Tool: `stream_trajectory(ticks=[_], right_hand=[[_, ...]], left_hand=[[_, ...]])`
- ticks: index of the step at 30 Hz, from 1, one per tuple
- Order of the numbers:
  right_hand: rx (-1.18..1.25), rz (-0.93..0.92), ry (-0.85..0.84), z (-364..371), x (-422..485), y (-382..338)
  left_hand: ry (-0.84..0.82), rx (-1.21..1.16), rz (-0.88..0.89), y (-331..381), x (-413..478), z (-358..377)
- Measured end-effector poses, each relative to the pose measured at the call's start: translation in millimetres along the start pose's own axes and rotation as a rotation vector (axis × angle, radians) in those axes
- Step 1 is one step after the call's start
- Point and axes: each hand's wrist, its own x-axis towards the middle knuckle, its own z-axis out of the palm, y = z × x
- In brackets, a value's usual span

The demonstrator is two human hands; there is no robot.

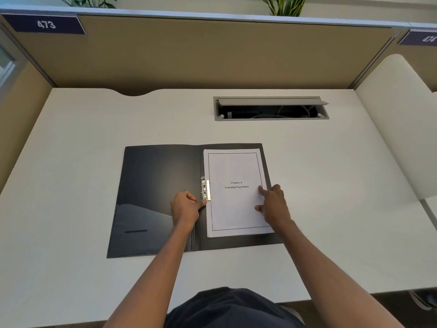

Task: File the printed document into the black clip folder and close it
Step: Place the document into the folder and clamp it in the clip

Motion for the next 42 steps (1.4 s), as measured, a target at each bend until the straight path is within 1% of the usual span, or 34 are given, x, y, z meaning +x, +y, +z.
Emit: stream_trajectory(ticks=[9, 22, 27, 32, 37, 42], right_hand=[[-0.006, 0.000, -0.003, 0.9, -0.8, -0.4], [0.000, 0.011, -0.007, -2.8, -2.6, -2.9], [0.140, 0.042, 0.001, -4.4, -6.4, 2.7], [0.302, 0.040, 0.066, -5.5, -11.5, 4.9], [0.335, 0.031, 0.077, -6.1, -16.9, 7.1], [0.295, 0.027, 0.102, -1.7, -23.4, 5.6]], left_hand=[[0.036, 0.048, 0.034, 1.4, -6.2, 4.2], [-0.056, 0.022, 0.027, -5.9, 5.4, -2.2], [-0.101, 0.056, 0.067, -11.7, -7.0, 0.1], [-0.118, 0.085, 0.113, -21.7, -23.1, 4.7], [-0.132, 0.127, 0.134, -23.5, -32.7, 8.3], [-0.157, 0.136, 0.148, -21.5, -30.4, 4.0]])
